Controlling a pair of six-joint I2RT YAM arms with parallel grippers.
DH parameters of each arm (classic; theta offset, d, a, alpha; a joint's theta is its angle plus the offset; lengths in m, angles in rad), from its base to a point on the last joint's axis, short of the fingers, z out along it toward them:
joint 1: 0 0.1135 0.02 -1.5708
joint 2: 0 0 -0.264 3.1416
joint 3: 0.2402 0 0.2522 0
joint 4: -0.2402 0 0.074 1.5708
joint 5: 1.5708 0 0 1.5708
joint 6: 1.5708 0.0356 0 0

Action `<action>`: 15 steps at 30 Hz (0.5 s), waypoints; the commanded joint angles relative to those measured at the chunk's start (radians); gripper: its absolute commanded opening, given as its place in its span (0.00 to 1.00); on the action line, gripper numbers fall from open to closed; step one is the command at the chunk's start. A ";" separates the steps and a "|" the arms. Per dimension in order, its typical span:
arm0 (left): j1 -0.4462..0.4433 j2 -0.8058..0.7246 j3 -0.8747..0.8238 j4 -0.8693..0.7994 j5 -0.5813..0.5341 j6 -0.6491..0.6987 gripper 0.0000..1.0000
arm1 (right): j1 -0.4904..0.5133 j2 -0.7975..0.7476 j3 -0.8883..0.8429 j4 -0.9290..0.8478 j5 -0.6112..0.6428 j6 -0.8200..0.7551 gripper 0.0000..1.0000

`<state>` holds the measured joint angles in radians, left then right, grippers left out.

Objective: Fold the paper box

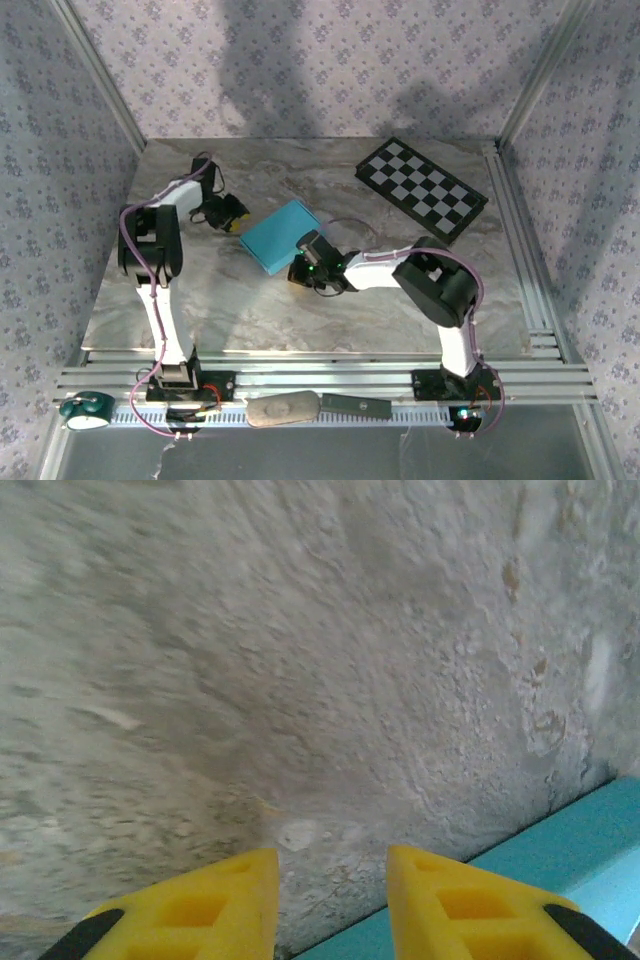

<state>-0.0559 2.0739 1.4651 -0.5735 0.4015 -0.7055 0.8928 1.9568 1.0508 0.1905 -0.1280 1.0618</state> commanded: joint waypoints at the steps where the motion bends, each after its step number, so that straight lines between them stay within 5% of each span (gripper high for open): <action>1: -0.017 -0.021 -0.054 0.029 0.043 0.027 0.33 | 0.001 0.062 0.048 0.073 0.044 0.068 0.00; 15: -0.089 -0.082 -0.200 0.169 0.116 -0.033 0.31 | -0.002 0.102 0.126 0.064 0.045 0.070 0.00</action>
<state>-0.1005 2.0075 1.3056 -0.3828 0.4240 -0.7113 0.8909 2.0621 1.1584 0.2634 -0.1162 1.1213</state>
